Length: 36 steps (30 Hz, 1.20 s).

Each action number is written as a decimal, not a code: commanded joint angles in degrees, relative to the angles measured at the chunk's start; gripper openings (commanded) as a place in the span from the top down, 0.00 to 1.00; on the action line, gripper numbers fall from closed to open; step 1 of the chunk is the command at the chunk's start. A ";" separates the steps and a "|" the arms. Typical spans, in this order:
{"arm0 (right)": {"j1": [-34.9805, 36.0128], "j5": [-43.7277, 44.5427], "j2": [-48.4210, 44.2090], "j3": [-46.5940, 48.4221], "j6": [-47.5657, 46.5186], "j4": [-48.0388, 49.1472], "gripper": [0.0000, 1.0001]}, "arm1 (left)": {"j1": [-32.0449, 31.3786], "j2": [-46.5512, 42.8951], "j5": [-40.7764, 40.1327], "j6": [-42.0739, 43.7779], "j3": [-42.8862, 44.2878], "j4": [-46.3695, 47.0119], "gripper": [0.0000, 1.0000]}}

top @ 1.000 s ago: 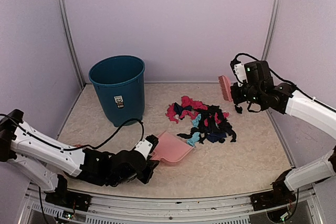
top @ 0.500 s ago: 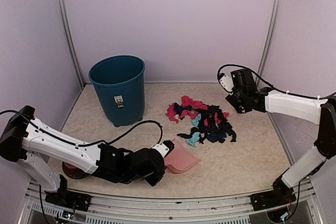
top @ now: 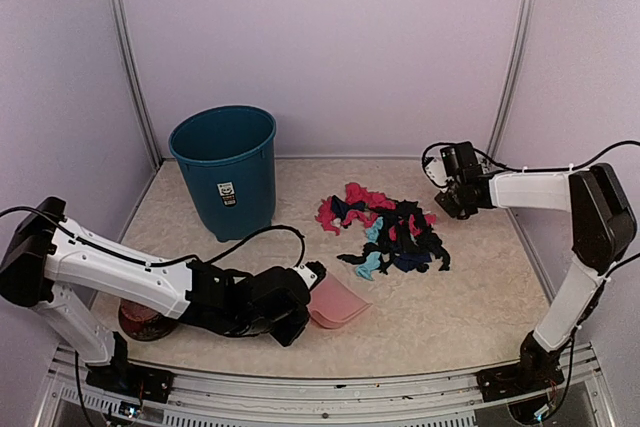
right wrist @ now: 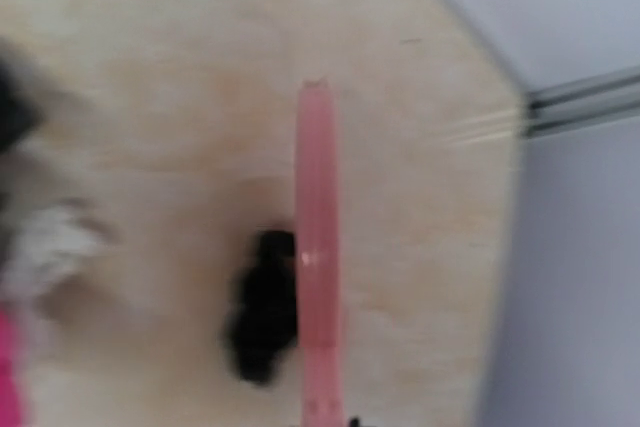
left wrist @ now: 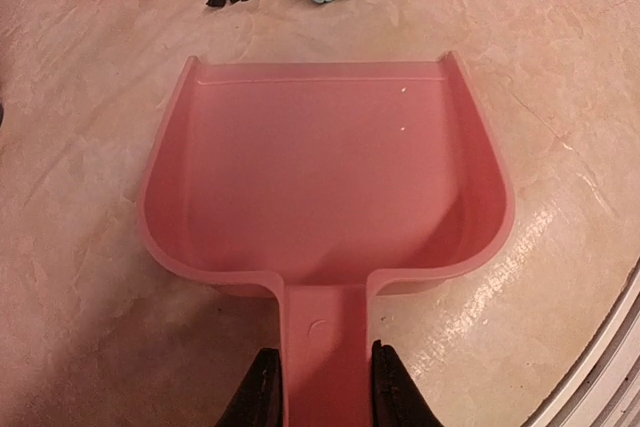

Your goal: Sweep away the paper scraps from the table

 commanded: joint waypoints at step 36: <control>29.92 -24.50 -12.10 -9.70 15.80 -14.21 1.00 | 7.11 8.80 6.65 3.17 1.05 13.51 1.00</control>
